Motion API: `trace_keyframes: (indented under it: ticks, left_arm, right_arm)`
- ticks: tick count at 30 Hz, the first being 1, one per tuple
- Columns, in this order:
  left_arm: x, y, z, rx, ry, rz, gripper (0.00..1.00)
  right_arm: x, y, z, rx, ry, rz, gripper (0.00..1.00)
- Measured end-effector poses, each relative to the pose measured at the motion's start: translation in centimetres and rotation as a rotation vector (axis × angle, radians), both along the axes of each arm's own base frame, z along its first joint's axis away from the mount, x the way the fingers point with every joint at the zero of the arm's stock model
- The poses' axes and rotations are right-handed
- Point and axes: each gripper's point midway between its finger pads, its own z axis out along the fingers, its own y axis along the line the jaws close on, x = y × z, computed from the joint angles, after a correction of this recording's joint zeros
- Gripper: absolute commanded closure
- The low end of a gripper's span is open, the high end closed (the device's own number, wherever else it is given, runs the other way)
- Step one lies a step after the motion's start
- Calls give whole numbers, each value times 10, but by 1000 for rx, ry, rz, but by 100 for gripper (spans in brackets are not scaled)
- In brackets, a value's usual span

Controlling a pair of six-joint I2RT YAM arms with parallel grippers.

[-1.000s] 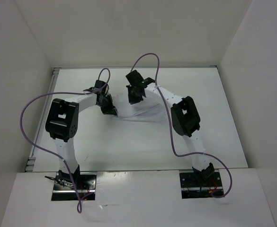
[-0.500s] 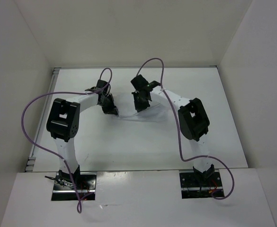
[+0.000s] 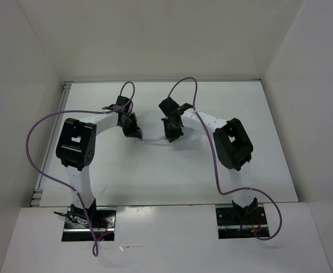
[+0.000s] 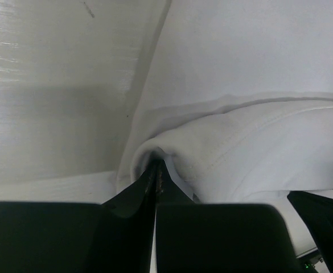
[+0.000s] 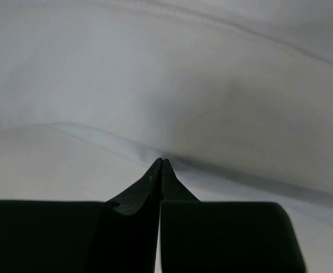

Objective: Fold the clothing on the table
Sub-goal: Fold the skirt

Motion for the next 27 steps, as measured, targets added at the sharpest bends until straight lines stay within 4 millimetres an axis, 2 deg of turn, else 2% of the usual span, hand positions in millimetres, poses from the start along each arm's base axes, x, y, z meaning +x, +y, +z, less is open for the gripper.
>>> trace_keyframes:
  ticks: [10,15,18,20,22,23,24,27]
  left_arm:
    - [0,0,0,3,-5,-8,100]
    - [-1,-1,0,7,-7,-10,100]
    - [-1,-2,0,8,-12,-14,100]
    - [-1,-3,0,12,-16,-16,100]
    - [-2,-4,0,15,-17,-20,100]
    - [-2,-5,0,14,-17,-22,100]
    - [-3,-6,0,14,-17,-23,100]
    - [-4,-6,2,16,-19,-27,100]
  right_arm:
    - [66,32,8,26,-143,-16,100]
    - [101,30,21,15,-238,-47,100]
    - [130,21,38,7,-325,-87,99]
    - [142,16,50,3,-365,-104,94]
    - [152,10,62,-1,-401,-118,82]
    - [153,10,67,-2,-409,-119,77]
    - [152,10,70,-4,-411,-116,64]
    - [141,10,78,-7,-393,-99,46]
